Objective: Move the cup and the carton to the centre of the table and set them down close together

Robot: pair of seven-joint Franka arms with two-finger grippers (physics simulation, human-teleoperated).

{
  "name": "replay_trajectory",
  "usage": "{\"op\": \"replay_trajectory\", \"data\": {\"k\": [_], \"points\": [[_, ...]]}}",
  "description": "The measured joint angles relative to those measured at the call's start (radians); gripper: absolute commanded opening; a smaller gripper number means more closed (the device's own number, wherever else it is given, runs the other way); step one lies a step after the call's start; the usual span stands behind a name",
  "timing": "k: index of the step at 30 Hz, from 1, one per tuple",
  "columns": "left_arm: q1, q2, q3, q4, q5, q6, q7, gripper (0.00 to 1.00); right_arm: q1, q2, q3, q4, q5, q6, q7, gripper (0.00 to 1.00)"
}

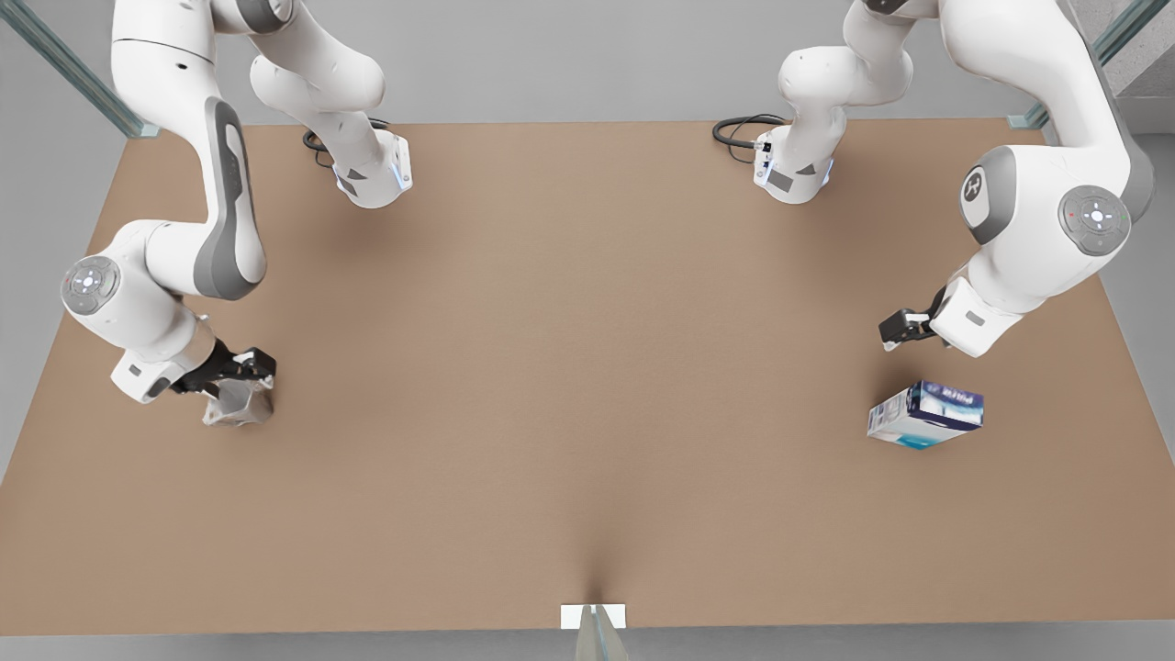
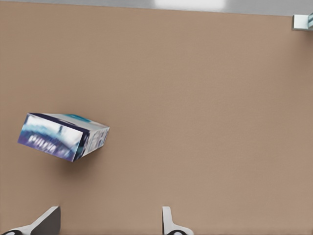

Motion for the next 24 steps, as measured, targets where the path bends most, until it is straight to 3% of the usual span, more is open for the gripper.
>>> {"op": "replay_trajectory", "data": {"k": [7, 15, 24], "points": [[0.0, 0.003, 0.0, -0.01, 0.0, -0.006, 0.0, 1.0, 0.0, -0.025, -0.001, -0.074, 0.054, 0.007, -0.054, 0.99], [0.0, 0.005, 0.0, -0.033, 0.0, -0.007, 0.0, 1.0, 0.004, 0.021, -0.074, -0.102, 0.05, 0.124, -0.071, 0.99], [0.0, 0.009, 0.002, -0.041, 0.0, -0.009, -0.015, 1.0, 0.006, 0.031, -0.076, -0.107, 0.154, 0.075, -0.181, 0.99]]}}
